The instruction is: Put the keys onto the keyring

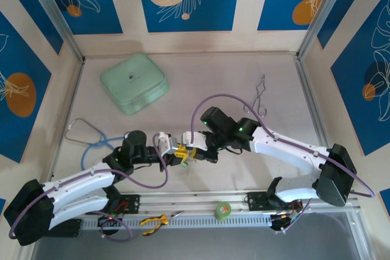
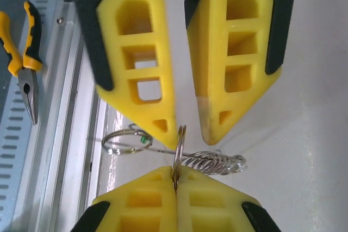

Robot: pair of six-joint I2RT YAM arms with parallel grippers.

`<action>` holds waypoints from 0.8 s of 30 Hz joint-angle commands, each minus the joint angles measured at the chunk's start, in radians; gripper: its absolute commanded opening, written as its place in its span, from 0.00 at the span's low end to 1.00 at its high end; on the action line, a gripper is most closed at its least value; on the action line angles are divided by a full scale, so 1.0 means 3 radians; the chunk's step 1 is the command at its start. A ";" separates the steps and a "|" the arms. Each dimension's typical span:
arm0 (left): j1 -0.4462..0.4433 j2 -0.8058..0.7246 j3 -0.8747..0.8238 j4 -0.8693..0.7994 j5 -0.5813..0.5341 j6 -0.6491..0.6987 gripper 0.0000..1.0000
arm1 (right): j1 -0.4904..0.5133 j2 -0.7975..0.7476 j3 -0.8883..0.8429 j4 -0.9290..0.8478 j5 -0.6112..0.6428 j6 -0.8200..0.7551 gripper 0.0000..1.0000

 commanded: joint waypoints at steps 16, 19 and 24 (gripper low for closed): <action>-0.0007 -0.0085 -0.0013 0.0273 0.0178 0.0016 0.00 | 0.0017 -0.0168 0.0073 0.0298 -0.0057 0.0287 0.09; -0.0006 -0.0127 -0.0114 0.0493 0.0138 -0.0058 0.00 | -0.0160 -0.0382 -0.0243 0.0613 -0.0316 0.0474 0.21; -0.0008 -0.0151 -0.0195 0.0666 0.0103 -0.0094 0.00 | -0.0321 -0.0550 -0.0572 0.0826 -0.0536 0.0660 0.21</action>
